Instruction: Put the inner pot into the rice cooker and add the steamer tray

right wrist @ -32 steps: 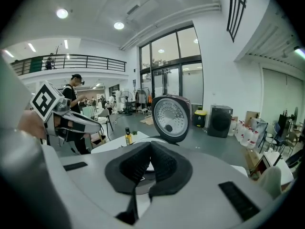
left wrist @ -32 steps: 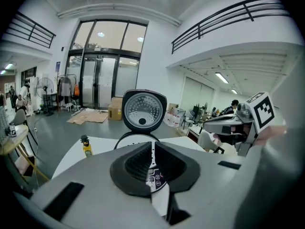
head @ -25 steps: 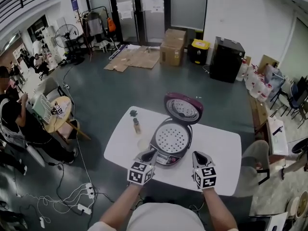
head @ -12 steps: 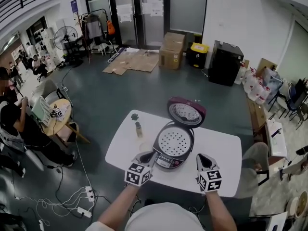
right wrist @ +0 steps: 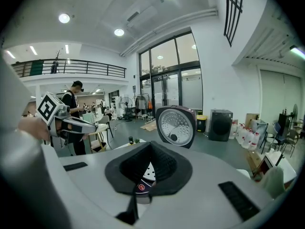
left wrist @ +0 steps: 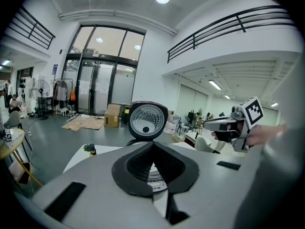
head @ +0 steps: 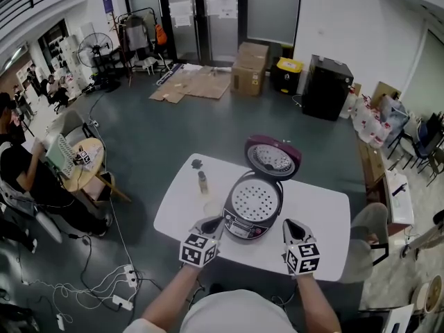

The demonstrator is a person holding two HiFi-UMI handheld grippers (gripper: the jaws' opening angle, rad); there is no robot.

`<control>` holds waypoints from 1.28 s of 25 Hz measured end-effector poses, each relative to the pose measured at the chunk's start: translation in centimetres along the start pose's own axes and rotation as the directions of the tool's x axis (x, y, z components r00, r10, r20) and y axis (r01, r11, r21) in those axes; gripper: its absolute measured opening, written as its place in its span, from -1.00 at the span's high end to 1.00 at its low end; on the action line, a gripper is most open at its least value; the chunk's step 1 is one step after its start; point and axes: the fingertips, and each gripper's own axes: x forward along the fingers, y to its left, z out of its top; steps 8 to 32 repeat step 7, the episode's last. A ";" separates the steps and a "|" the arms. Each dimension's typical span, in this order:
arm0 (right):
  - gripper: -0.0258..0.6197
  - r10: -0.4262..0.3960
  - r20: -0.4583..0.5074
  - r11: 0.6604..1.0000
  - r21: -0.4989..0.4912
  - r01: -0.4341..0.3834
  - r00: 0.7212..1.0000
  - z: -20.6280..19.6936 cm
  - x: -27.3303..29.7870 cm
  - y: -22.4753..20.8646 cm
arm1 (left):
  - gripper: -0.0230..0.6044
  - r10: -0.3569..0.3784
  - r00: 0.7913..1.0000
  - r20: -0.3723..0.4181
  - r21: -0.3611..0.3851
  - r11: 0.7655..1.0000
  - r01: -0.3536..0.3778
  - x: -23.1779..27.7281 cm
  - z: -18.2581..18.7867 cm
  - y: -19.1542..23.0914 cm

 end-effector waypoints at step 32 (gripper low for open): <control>0.89 0.005 -0.011 1.000 0.003 -0.005 1.000 -0.5 0.4 -0.2 | 0.88 -0.001 1.000 -0.007 0.003 1.000 0.001 0.4 -0.2 0.0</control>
